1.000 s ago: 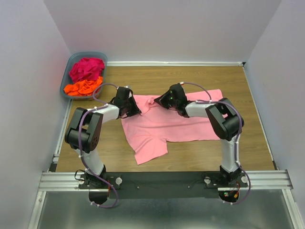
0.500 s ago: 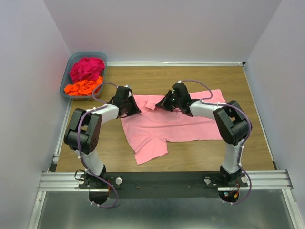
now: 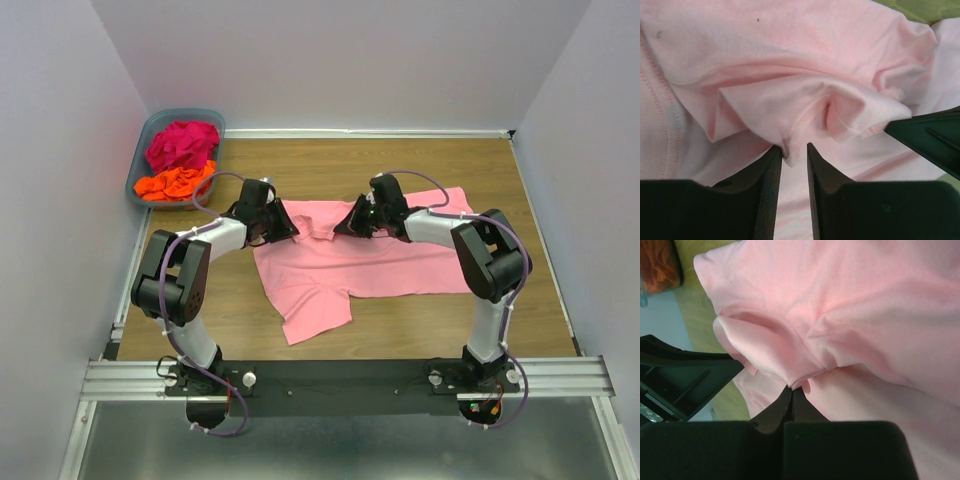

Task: Fold and stack the t-shirts
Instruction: Fold the tshirt

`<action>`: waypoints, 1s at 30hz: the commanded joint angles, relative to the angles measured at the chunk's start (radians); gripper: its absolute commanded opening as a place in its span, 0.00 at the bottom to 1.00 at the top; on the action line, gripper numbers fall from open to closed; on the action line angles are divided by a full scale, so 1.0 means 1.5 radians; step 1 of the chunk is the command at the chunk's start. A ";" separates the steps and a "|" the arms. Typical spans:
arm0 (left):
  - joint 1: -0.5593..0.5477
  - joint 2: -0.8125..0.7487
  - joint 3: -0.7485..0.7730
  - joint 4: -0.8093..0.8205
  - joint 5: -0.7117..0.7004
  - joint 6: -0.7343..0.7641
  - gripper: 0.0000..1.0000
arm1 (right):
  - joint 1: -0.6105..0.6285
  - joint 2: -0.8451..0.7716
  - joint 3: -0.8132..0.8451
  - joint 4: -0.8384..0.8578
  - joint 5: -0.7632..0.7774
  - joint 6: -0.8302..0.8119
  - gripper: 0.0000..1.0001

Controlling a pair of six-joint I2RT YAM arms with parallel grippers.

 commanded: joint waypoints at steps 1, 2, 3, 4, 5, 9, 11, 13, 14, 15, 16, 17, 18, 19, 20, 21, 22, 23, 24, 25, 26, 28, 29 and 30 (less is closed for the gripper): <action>0.005 -0.011 -0.002 0.013 0.043 -0.010 0.35 | 0.002 0.014 0.023 -0.019 -0.024 -0.022 0.01; 0.005 -0.010 -0.003 0.013 0.047 -0.011 0.35 | 0.002 0.013 0.024 -0.019 -0.024 -0.022 0.01; 0.005 -0.009 -0.003 0.013 0.049 -0.012 0.35 | 0.003 0.014 0.025 -0.019 -0.025 -0.021 0.01; 0.005 -0.013 -0.005 0.026 0.052 -0.015 0.35 | 0.002 0.013 0.027 -0.021 -0.028 -0.021 0.01; 0.004 -0.015 -0.007 0.026 0.053 -0.016 0.31 | 0.002 0.012 0.028 -0.020 -0.029 -0.021 0.01; 0.006 -0.032 -0.005 -0.001 0.041 -0.007 0.06 | 0.002 0.003 0.032 -0.036 -0.023 -0.030 0.01; 0.005 -0.034 -0.001 -0.018 0.042 0.002 0.01 | 0.001 0.001 0.039 -0.051 -0.020 -0.047 0.01; 0.005 -0.038 -0.001 -0.036 0.047 0.011 0.00 | 0.000 -0.002 0.044 -0.072 -0.018 -0.059 0.01; 0.006 -0.040 -0.001 -0.046 0.048 0.017 0.00 | -0.001 -0.004 0.050 -0.092 -0.018 -0.069 0.01; 0.005 -0.043 -0.002 -0.053 0.050 0.019 0.00 | -0.003 -0.005 0.050 -0.105 -0.019 -0.074 0.01; 0.005 -0.046 -0.002 -0.057 0.057 0.022 0.00 | -0.004 -0.006 0.052 -0.112 -0.020 -0.082 0.01; 0.005 -0.047 -0.003 -0.069 0.060 0.026 0.00 | -0.005 -0.007 0.057 -0.124 -0.023 -0.088 0.01; 0.005 -0.050 -0.003 -0.075 0.063 0.032 0.00 | -0.007 -0.004 0.063 -0.132 -0.029 -0.093 0.01; 0.006 -0.052 -0.002 -0.087 0.066 0.035 0.00 | -0.009 -0.002 0.067 -0.140 -0.034 -0.101 0.01; 0.006 -0.056 -0.003 -0.092 0.068 0.039 0.00 | -0.012 -0.002 0.074 -0.157 -0.034 -0.104 0.01; 0.007 -0.060 -0.001 -0.098 0.070 0.046 0.00 | -0.014 -0.001 0.078 -0.163 -0.034 -0.108 0.01; 0.007 -0.062 0.000 -0.104 0.073 0.050 0.00 | -0.015 0.000 0.079 -0.169 -0.035 -0.111 0.01; 0.009 -0.061 0.002 -0.120 0.080 0.055 0.00 | -0.019 -0.001 0.082 -0.176 -0.035 -0.117 0.01; 0.009 -0.062 0.004 -0.128 0.083 0.063 0.00 | -0.021 -0.002 0.084 -0.180 -0.036 -0.120 0.01; 0.009 -0.061 0.008 -0.140 0.086 0.069 0.00 | -0.026 0.000 0.089 -0.192 -0.038 -0.123 0.01; 0.013 -0.062 0.009 -0.156 0.095 0.083 0.00 | -0.029 -0.001 0.092 -0.199 -0.038 -0.131 0.01; 0.017 -0.064 0.006 -0.168 0.104 0.094 0.00 | -0.035 0.000 0.100 -0.215 -0.038 -0.141 0.01; 0.024 -0.068 0.003 -0.178 0.112 0.103 0.00 | -0.037 0.000 0.104 -0.227 -0.038 -0.148 0.01; 0.024 -0.068 0.003 -0.180 0.117 0.105 0.00 | -0.037 0.002 0.108 -0.230 -0.039 -0.152 0.01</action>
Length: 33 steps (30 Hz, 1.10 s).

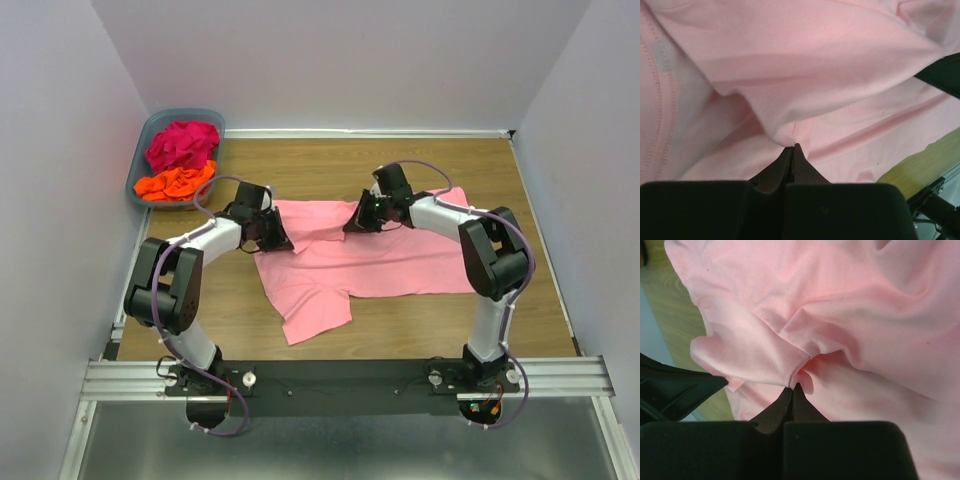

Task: Fold and stack the t-shirts
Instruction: Fold the tshirt

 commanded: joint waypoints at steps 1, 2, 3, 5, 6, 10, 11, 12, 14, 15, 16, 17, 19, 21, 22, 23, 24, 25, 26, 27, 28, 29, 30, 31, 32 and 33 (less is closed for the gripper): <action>0.020 -0.030 0.000 -0.052 0.051 0.040 0.00 | -0.010 0.001 0.032 -0.058 -0.015 -0.038 0.01; 0.022 -0.033 -0.001 -0.055 0.055 0.039 0.00 | -0.011 0.005 0.035 -0.061 -0.028 -0.040 0.01; 0.024 -0.037 -0.001 -0.059 0.060 0.040 0.00 | -0.010 0.009 0.038 -0.069 -0.035 -0.042 0.01; 0.025 -0.044 0.007 -0.073 0.080 0.043 0.00 | -0.011 0.010 0.045 -0.077 -0.048 -0.044 0.01; 0.026 -0.044 0.015 -0.079 0.089 0.050 0.00 | -0.012 0.009 0.046 -0.084 -0.053 -0.044 0.01; 0.026 -0.039 0.016 -0.090 0.120 0.064 0.00 | -0.011 0.011 0.050 -0.093 -0.074 -0.048 0.02; 0.026 -0.036 0.014 -0.091 0.126 0.065 0.00 | -0.011 0.013 0.048 -0.095 -0.079 -0.052 0.07; 0.026 -0.033 0.012 -0.089 0.133 0.069 0.00 | -0.012 0.012 0.045 -0.097 -0.082 -0.053 0.13; 0.026 -0.025 -0.004 -0.081 0.158 0.070 0.00 | -0.011 0.010 0.036 -0.096 -0.085 -0.063 0.33; 0.025 -0.024 -0.008 -0.074 0.163 0.069 0.00 | -0.011 0.009 0.033 -0.095 -0.085 -0.067 0.39; 0.025 -0.021 -0.012 -0.072 0.168 0.070 0.00 | -0.010 0.007 0.025 -0.095 -0.084 -0.072 0.44; 0.025 -0.021 -0.013 -0.071 0.171 0.071 0.00 | -0.010 0.004 0.022 -0.094 -0.080 -0.083 0.50; 0.024 -0.020 -0.013 -0.070 0.171 0.072 0.00 | -0.007 0.003 0.010 -0.091 -0.077 -0.094 0.56; 0.024 -0.019 -0.008 -0.070 0.175 0.074 0.00 | -0.008 0.011 0.003 -0.087 -0.080 -0.099 0.57; 0.024 -0.018 -0.007 -0.071 0.175 0.075 0.00 | -0.008 0.014 0.003 -0.087 -0.084 -0.100 0.57; 0.025 -0.018 -0.007 -0.074 0.178 0.076 0.00 | -0.006 0.016 -0.001 -0.087 -0.083 -0.100 0.57; 0.024 -0.019 -0.006 -0.073 0.180 0.075 0.00 | -0.003 0.018 -0.004 -0.083 -0.078 -0.101 0.57; 0.024 -0.021 -0.006 -0.073 0.180 0.075 0.00 | -0.003 0.019 -0.006 -0.082 -0.073 -0.102 0.57; 0.024 -0.022 -0.006 -0.074 0.178 0.076 0.00 | -0.001 0.020 -0.012 -0.081 -0.073 -0.104 0.57; 0.025 -0.023 -0.005 -0.076 0.177 0.076 0.00 | -0.002 0.023 -0.015 -0.078 -0.076 -0.105 0.57; 0.024 -0.023 -0.004 -0.076 0.177 0.074 0.00 | -0.001 0.028 -0.018 -0.070 -0.081 -0.106 0.56; 0.024 -0.023 -0.004 -0.075 0.178 0.074 0.00 | 0.000 0.031 -0.024 -0.066 -0.089 -0.104 0.55; 0.024 -0.024 -0.003 -0.075 0.178 0.073 0.00 | -0.001 0.035 -0.027 -0.056 -0.094 -0.104 0.54; 0.024 -0.025 -0.002 -0.074 0.177 0.073 0.00 | -0.001 0.041 -0.030 -0.050 -0.099 -0.104 0.54; 0.025 -0.024 -0.002 -0.074 0.177 0.074 0.00 | 0.001 0.042 -0.032 -0.045 -0.101 -0.104 0.50; 0.024 -0.024 -0.002 -0.073 0.176 0.073 0.00 | 0.002 0.043 -0.034 -0.036 -0.102 -0.105 0.49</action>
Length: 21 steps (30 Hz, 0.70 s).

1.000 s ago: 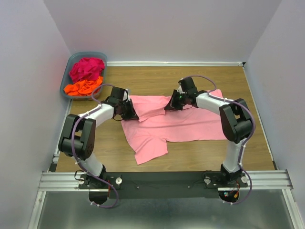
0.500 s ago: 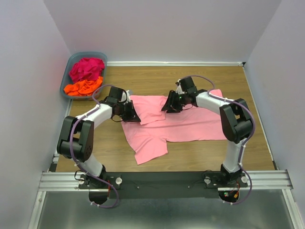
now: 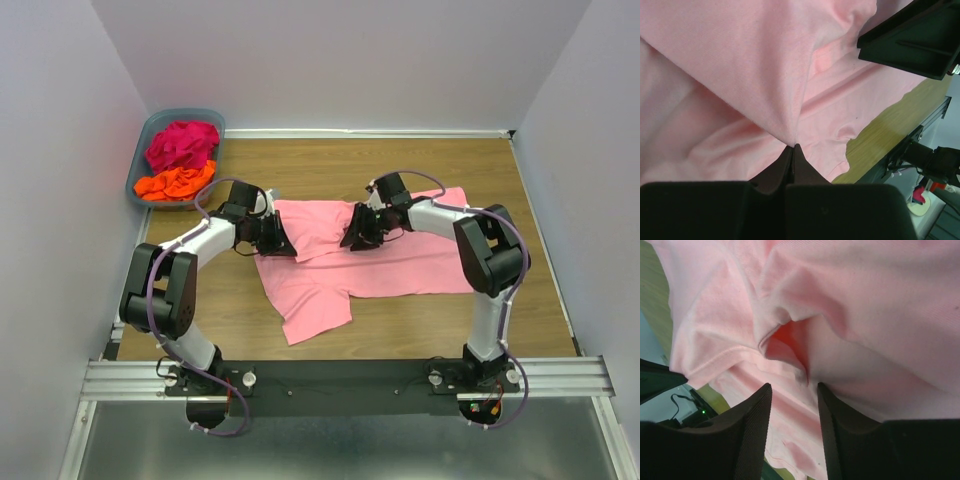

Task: Fold and stack the t-shirts
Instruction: Fold the tshirt

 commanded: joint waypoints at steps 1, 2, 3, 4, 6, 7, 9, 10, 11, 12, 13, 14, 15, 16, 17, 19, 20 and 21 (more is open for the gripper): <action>0.000 0.003 -0.002 -0.003 0.020 0.009 0.00 | 0.007 0.027 -0.018 0.031 -0.024 -0.011 0.47; 0.001 0.002 -0.003 -0.001 0.020 0.008 0.00 | 0.006 0.029 -0.017 0.035 -0.023 -0.012 0.46; 0.000 0.003 -0.004 0.000 0.019 0.008 0.00 | 0.006 0.031 -0.016 0.036 -0.024 -0.011 0.46; 0.000 0.002 -0.006 0.002 0.019 0.008 0.00 | 0.007 0.033 -0.012 0.040 -0.025 -0.011 0.46; 0.000 0.002 -0.008 0.002 0.020 0.008 0.00 | 0.006 0.037 -0.009 0.045 -0.026 -0.011 0.45; 0.001 0.001 -0.009 0.004 0.019 0.007 0.00 | 0.006 0.039 -0.005 0.045 -0.027 -0.011 0.43; 0.000 -0.001 -0.010 0.005 0.019 0.007 0.00 | 0.006 0.043 -0.001 0.046 -0.034 -0.010 0.41; 0.001 -0.003 -0.011 0.005 0.018 0.006 0.00 | 0.008 0.044 0.000 0.046 -0.035 -0.010 0.41; 0.000 -0.004 -0.010 0.005 0.016 0.006 0.00 | 0.007 0.042 0.001 0.046 -0.035 -0.011 0.40; 0.000 -0.005 -0.010 0.004 0.015 0.006 0.00 | 0.009 0.031 -0.002 0.046 -0.033 -0.010 0.39; 0.000 -0.005 -0.010 0.004 0.015 0.006 0.00 | 0.009 0.030 -0.002 0.046 -0.032 -0.010 0.39; 0.001 -0.005 -0.010 0.003 0.014 0.006 0.00 | 0.009 0.022 -0.002 0.045 -0.033 -0.011 0.39; 0.001 -0.005 -0.010 0.004 0.013 0.008 0.00 | 0.008 0.019 -0.003 0.045 -0.032 -0.010 0.39; 0.001 -0.005 -0.010 0.001 0.013 0.009 0.00 | 0.009 0.012 -0.006 0.043 -0.027 -0.010 0.39; 0.002 -0.007 -0.009 -0.001 0.011 0.011 0.00 | 0.008 0.006 -0.009 0.044 -0.020 -0.008 0.39; 0.001 -0.008 -0.008 -0.004 0.005 0.011 0.00 | 0.008 -0.004 -0.014 0.044 -0.003 -0.009 0.40; 0.001 -0.009 -0.007 -0.004 0.003 0.011 0.00 | 0.008 -0.009 -0.013 0.043 -0.001 -0.010 0.40; 0.001 -0.010 -0.006 -0.005 0.002 0.011 0.00 | 0.008 -0.018 -0.012 0.044 -0.001 -0.011 0.40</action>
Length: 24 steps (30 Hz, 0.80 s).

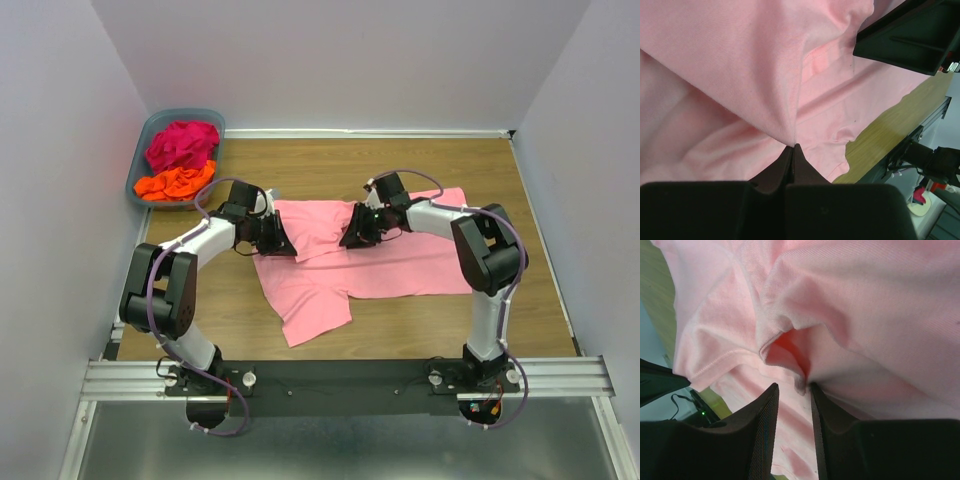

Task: Fold and stack the t-shirts
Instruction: Fold the tshirt

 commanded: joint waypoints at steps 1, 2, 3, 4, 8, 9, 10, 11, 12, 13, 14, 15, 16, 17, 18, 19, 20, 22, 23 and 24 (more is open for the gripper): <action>0.001 -0.012 -0.005 -0.008 0.003 0.012 0.00 | 0.005 -0.036 -0.005 0.004 0.024 -0.009 0.40; 0.001 -0.011 -0.005 -0.008 0.003 0.011 0.00 | 0.006 -0.037 0.000 0.002 0.024 -0.009 0.40; 0.001 -0.011 -0.004 -0.008 0.003 0.011 0.00 | 0.005 -0.038 0.003 0.002 0.024 -0.010 0.40; 0.001 -0.012 -0.004 -0.007 0.004 0.012 0.00 | 0.005 -0.038 0.005 0.003 0.025 -0.009 0.40; 0.001 -0.012 -0.005 -0.009 0.004 0.014 0.00 | 0.005 -0.019 0.017 0.003 0.017 -0.007 0.39; 0.002 -0.012 -0.006 -0.010 0.004 0.014 0.00 | 0.005 -0.015 0.018 0.004 0.015 -0.006 0.39; 0.001 -0.013 -0.007 -0.009 0.005 0.014 0.00 | 0.007 -0.003 0.019 0.004 0.013 -0.007 0.39; 0.001 -0.013 -0.007 -0.010 0.004 0.013 0.00 | 0.007 -0.001 0.019 0.004 0.013 -0.006 0.37; 0.001 -0.014 -0.008 -0.009 0.004 0.014 0.00 | 0.007 0.003 0.019 0.004 0.015 -0.007 0.36; 0.001 -0.014 -0.008 -0.010 0.004 0.015 0.00 | 0.009 0.007 0.019 0.004 0.016 -0.009 0.36; 0.001 -0.015 -0.008 -0.009 0.005 0.014 0.00 | 0.008 0.009 0.019 0.004 0.016 -0.011 0.36; 0.001 -0.016 -0.009 -0.008 0.005 0.015 0.00 | 0.008 0.012 0.020 0.004 0.015 -0.013 0.35; 0.001 -0.016 -0.010 -0.007 0.003 0.014 0.00 | 0.009 0.014 0.021 0.005 0.015 -0.014 0.34; 0.001 -0.016 -0.012 -0.007 0.003 0.014 0.00 | 0.009 0.020 0.024 0.004 0.012 -0.016 0.34; 0.001 -0.016 -0.013 -0.005 0.004 0.014 0.00 | 0.010 0.022 0.025 0.005 0.012 -0.015 0.34; 0.000 -0.016 -0.014 -0.004 0.004 0.013 0.00 | 0.010 0.025 0.025 0.005 0.016 -0.015 0.34; 0.001 -0.017 -0.016 -0.004 0.005 0.012 0.00 | 0.009 0.026 0.025 0.005 0.018 -0.015 0.34; 0.002 -0.020 -0.016 -0.003 0.004 0.011 0.00 | 0.009 0.028 0.023 0.004 0.027 -0.015 0.34; 0.001 -0.020 -0.017 -0.002 0.003 0.012 0.00 | 0.009 0.026 0.021 0.004 0.033 -0.016 0.34; 0.001 -0.021 -0.018 -0.002 0.004 0.012 0.00 | 0.009 0.021 0.017 0.004 0.042 -0.014 0.34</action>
